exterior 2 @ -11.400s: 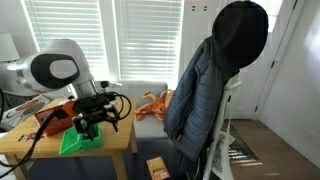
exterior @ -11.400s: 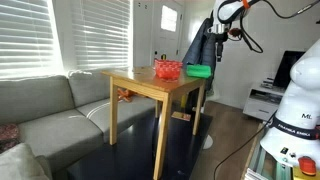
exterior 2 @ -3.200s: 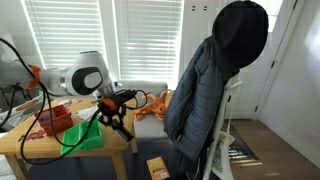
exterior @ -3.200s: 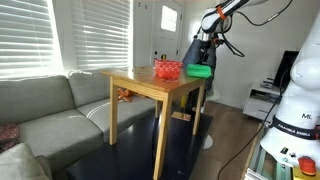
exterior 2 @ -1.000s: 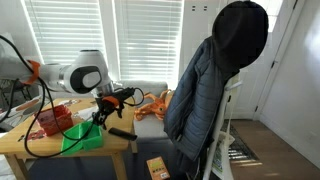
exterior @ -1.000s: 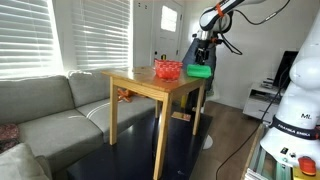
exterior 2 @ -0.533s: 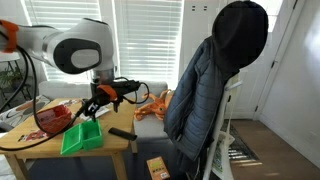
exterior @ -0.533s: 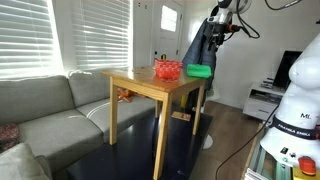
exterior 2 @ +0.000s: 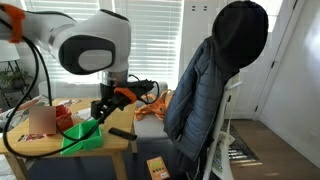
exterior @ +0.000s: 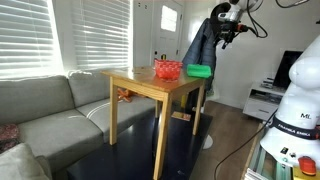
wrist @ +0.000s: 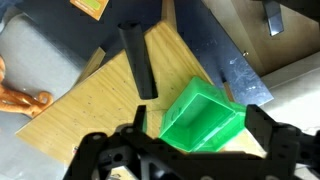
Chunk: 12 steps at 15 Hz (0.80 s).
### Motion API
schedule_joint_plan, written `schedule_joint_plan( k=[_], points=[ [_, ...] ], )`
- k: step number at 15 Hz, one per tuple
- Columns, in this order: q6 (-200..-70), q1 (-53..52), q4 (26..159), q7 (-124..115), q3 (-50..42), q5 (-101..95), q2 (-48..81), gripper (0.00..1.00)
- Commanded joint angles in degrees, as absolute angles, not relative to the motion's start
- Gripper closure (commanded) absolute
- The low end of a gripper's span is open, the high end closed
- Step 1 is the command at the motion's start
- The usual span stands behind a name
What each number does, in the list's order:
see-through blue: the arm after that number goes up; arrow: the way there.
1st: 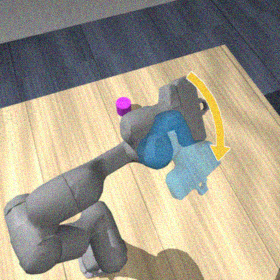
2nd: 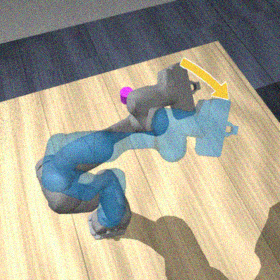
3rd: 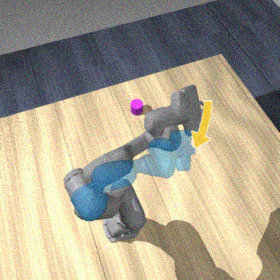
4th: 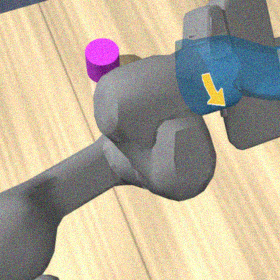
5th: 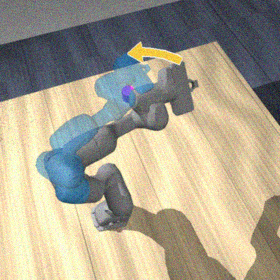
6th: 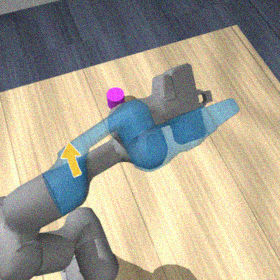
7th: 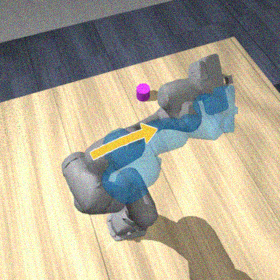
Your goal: Place the remote on the table, then turn it around
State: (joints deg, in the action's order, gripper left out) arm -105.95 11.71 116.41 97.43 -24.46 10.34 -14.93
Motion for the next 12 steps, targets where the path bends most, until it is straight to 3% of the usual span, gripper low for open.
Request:
schedule_joint_plan(
  k=[1, 11, 12],
  points=[
    [-105.0, 9.5, 114.1, 112.8, -30.4, 18.1, -9.1, 0.0],
    [-95.4, 22.5, 105.0, 139.4, -26.4, 39.4, 13.5, 0.0],
    [-99.4, 21.7, 110.1, 137.5, -25.3, 35.0, 8.4, 0.0]
  ],
)
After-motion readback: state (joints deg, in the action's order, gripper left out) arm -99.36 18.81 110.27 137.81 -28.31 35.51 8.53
